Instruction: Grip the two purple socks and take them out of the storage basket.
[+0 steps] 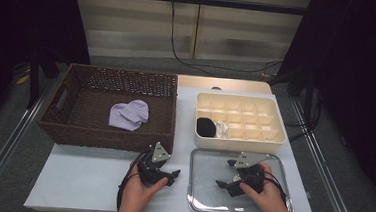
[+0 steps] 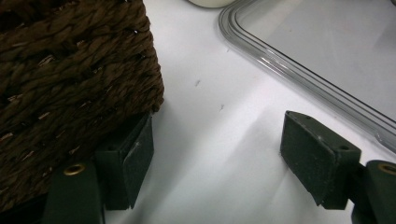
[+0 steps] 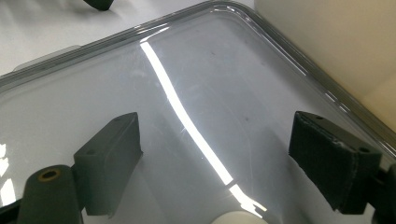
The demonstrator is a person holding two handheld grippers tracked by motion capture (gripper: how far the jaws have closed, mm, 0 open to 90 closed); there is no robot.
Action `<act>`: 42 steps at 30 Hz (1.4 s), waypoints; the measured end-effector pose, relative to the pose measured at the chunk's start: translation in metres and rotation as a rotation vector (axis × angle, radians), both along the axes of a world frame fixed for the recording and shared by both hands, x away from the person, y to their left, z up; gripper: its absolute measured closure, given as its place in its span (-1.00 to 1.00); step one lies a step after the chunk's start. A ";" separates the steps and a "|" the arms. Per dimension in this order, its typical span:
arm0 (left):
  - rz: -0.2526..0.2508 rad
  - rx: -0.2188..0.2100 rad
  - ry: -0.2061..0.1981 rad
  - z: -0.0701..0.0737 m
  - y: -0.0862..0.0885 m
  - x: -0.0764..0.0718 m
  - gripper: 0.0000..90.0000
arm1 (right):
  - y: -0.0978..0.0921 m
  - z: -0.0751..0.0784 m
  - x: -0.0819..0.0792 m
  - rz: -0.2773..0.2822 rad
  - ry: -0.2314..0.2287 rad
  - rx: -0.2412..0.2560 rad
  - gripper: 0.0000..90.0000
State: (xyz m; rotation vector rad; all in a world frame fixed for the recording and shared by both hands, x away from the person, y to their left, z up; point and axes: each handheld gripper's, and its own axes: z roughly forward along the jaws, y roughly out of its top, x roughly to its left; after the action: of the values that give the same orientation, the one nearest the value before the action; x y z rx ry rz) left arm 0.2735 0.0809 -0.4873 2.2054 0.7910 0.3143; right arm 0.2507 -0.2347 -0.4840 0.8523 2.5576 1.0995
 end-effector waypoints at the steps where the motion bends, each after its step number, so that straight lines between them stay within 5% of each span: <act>1: 0.000 -0.001 0.001 0.000 0.000 0.000 -0.44 | 0.000 0.000 0.000 0.000 0.001 0.002 -0.63; 12: -0.017 0.003 0.009 0.000 -0.001 0.000 -0.54 | 0.000 0.000 0.000 0.000 -0.002 0.003 -0.63; 24: -0.016 0.010 0.100 0.009 0.007 0.003 -0.63 | 0.000 0.000 0.000 0.001 -0.004 0.004 -0.63; 42: -0.043 0.018 0.127 0.047 0.034 0.006 -0.63 | 0.000 0.000 0.000 -0.003 -0.003 0.006 -0.63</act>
State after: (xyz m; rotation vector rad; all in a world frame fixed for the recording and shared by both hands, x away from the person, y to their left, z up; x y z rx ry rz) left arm 0.2792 0.1147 -0.4403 2.2740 0.8099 0.1615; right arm 0.2503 -0.2346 -0.4843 0.8552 2.5510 1.1072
